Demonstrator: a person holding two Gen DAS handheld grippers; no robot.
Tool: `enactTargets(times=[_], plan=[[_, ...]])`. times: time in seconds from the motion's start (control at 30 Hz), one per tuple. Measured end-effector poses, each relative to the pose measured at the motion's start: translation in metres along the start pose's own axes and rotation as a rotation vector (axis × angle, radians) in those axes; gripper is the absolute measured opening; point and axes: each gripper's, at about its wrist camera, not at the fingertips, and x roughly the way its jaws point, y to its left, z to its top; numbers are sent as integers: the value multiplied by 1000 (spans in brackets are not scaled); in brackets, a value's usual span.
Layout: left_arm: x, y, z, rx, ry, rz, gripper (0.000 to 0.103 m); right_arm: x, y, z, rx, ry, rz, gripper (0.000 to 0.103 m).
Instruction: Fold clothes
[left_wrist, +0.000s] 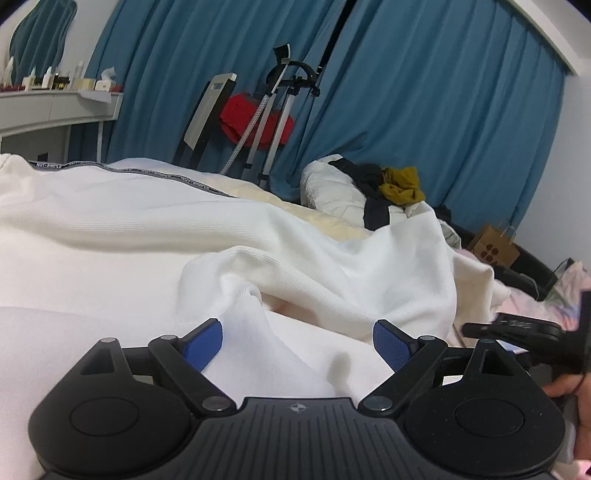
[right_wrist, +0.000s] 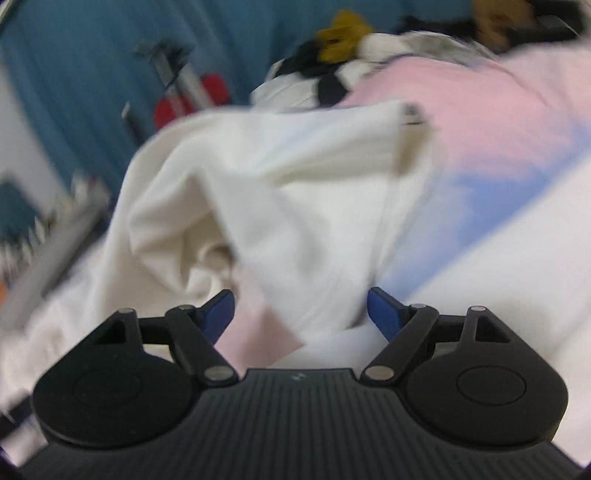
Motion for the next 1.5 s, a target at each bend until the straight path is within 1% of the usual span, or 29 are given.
enactTargets(times=[0.07,0.13,0.17,0.2,0.23,0.27,0.3,0.37,0.4,0.5,0.53,0.57,0.77,0.93,1.03,1.07,1.1,1.13,1.17,1.23,1.27,1.3,1.37,1.43,1.5], plan=[[0,-1,-2,15,4,8,91,8,12,0,-82,14,-60,82],[1,-2,-5,29,8,17,91,11,12,4,-78,-12,-110,77],[1,-3,-6,36,9,21,91,11,11,7,-68,-28,-134,71],[1,-4,-7,44,11,25,91,12,6,11,-48,-36,-138,59],[1,-4,-8,51,13,29,91,12,-1,15,-24,-41,-134,52],[1,-5,-8,54,14,33,91,12,-7,19,-1,-46,-129,35],[1,-6,-8,59,13,37,91,12,-14,23,23,-51,-125,26],[-1,-7,-7,67,10,45,91,11,-29,33,73,-70,-124,20],[-2,-7,-7,68,10,48,91,6,-35,39,88,-97,-141,18],[-4,-7,-7,69,5,52,91,-26,-58,60,130,-214,-186,16],[-5,-7,-7,71,1,54,91,-37,-65,67,145,-254,-200,16],[-5,-7,-7,74,-2,56,91,-41,-74,68,169,-267,-205,16],[-4,-10,-5,96,-11,66,91,-51,-132,66,336,-270,-215,16],[-3,-11,-4,123,-5,67,91,-59,-180,63,476,-272,-222,23],[-1,-12,-5,147,4,64,91,-72,-186,51,530,-255,-191,35],[-1,-13,-5,160,7,67,91,-79,-186,47,545,-254,-184,45],[0,-14,-4,180,13,81,91,-88,-186,43,563,-252,-179,58],[1,-15,-3,191,19,98,91,-96,-186,39,589,-253,-182,64],[1,-15,-2,200,25,115,90,-102,-187,36,618,-254,-189,69],[2,-14,0,198,39,140,90,-115,-187,30,672,-264,-189,70],[3,-12,1,181,46,139,90,-121,-187,28,695,-276,-178,70],[3,-10,2,163,52,136,90,-121,-185,27,711,-274,-142,70],[4,-7,3,140,60,134,90,-117,-180,27,736,-258,-49,70],[5,-10,4,147,60,135,90,-112,-175,27,760,-241,44,70],[8,-12,2,152,64,125,90,-103,-174,30,803,-230,78,70]])
